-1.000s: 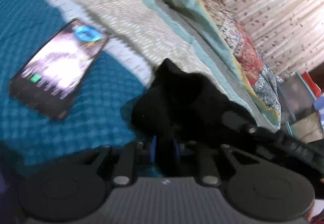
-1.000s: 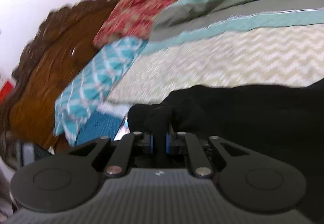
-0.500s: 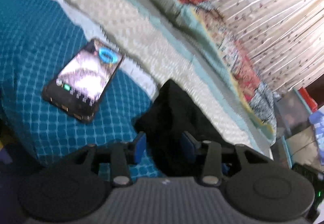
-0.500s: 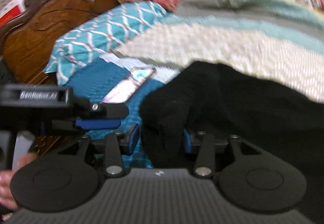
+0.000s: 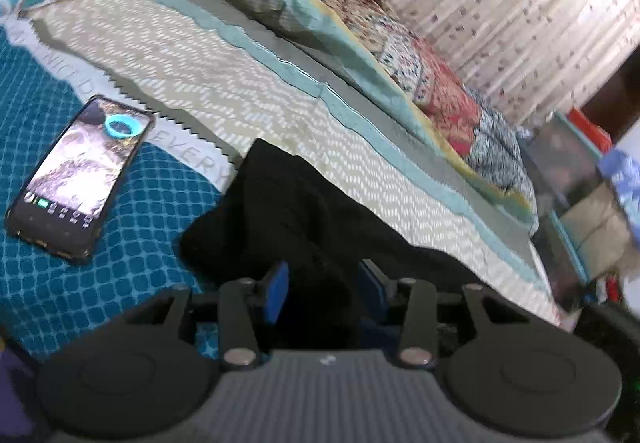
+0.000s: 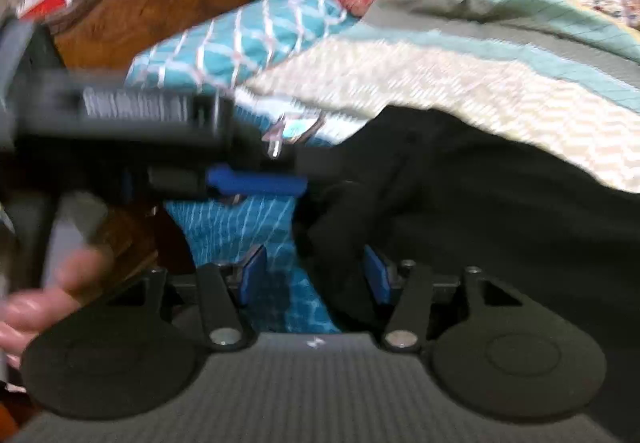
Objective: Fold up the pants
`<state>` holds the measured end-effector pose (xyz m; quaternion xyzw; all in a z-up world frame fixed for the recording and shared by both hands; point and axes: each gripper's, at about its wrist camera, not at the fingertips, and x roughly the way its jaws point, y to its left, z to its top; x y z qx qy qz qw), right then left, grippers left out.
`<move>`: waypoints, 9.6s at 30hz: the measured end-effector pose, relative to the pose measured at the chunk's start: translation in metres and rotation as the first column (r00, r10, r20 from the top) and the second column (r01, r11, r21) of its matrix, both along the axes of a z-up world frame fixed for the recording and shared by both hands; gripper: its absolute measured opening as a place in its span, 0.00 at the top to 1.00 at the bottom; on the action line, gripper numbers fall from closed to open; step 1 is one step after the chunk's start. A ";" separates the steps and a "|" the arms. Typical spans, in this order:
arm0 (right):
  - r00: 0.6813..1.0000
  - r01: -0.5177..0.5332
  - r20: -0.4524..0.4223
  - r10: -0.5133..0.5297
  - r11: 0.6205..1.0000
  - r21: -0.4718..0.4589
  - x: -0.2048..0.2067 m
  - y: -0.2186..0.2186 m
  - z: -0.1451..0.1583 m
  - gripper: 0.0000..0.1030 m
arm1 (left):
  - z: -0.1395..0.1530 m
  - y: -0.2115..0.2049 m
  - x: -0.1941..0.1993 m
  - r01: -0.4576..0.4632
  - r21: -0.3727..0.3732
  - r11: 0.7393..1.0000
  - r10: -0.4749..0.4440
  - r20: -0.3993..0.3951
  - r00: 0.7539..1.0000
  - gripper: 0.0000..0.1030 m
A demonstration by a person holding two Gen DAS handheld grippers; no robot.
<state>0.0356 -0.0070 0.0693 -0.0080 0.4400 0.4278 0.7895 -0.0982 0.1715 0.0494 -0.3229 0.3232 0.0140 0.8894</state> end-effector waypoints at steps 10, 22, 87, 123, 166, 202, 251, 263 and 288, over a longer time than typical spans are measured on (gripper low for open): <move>0.944 0.329 -0.012 -0.329 0.944 0.030 -0.011 -0.093 0.017 0.46 | 0.005 -0.031 0.014 0.049 0.174 0.984 -0.040 -0.056 0.998 0.58; 0.920 0.391 -0.050 -0.389 0.919 0.052 -0.012 -0.102 0.007 0.46 | 0.005 -0.042 0.018 0.068 0.202 0.977 -0.049 -0.097 0.994 0.53; 0.878 0.478 -0.081 -0.472 0.871 0.112 -0.018 -0.143 0.007 0.46 | 0.003 -0.064 0.041 0.115 0.269 0.956 -0.076 -0.154 0.985 0.62; 0.865 0.500 -0.034 -0.501 0.853 0.149 -0.025 -0.158 0.019 0.46 | 0.004 -0.043 0.046 0.057 0.234 0.971 -0.020 -0.160 0.987 0.84; -0.013 0.952 0.046 -0.999 0.002 0.306 -0.080 -0.502 0.053 0.89 | 0.014 -0.104 0.073 0.218 0.272 0.937 -0.129 -0.309 0.942 0.75; 0.758 0.652 0.256 -0.600 0.699 -0.293 0.001 -0.191 -0.013 0.57 | -0.012 -0.032 -0.014 0.190 0.037 0.981 -0.185 -0.109 0.977 0.60; 0.819 0.559 -0.079 -0.569 0.821 -0.120 -0.020 -0.137 -0.032 0.58 | -0.044 0.001 0.013 0.036 -0.142 0.989 -0.063 -0.189 0.980 0.11; 0.819 0.558 -0.082 -0.568 0.822 -0.116 -0.020 -0.139 -0.032 0.58 | -0.045 0.002 0.015 0.039 -0.139 0.990 -0.066 -0.191 0.979 0.11; 0.817 0.561 -0.091 -0.570 0.821 -0.105 -0.019 -0.141 -0.032 0.58 | -0.046 -0.004 0.023 0.056 -0.115 0.992 -0.078 -0.202 0.976 0.09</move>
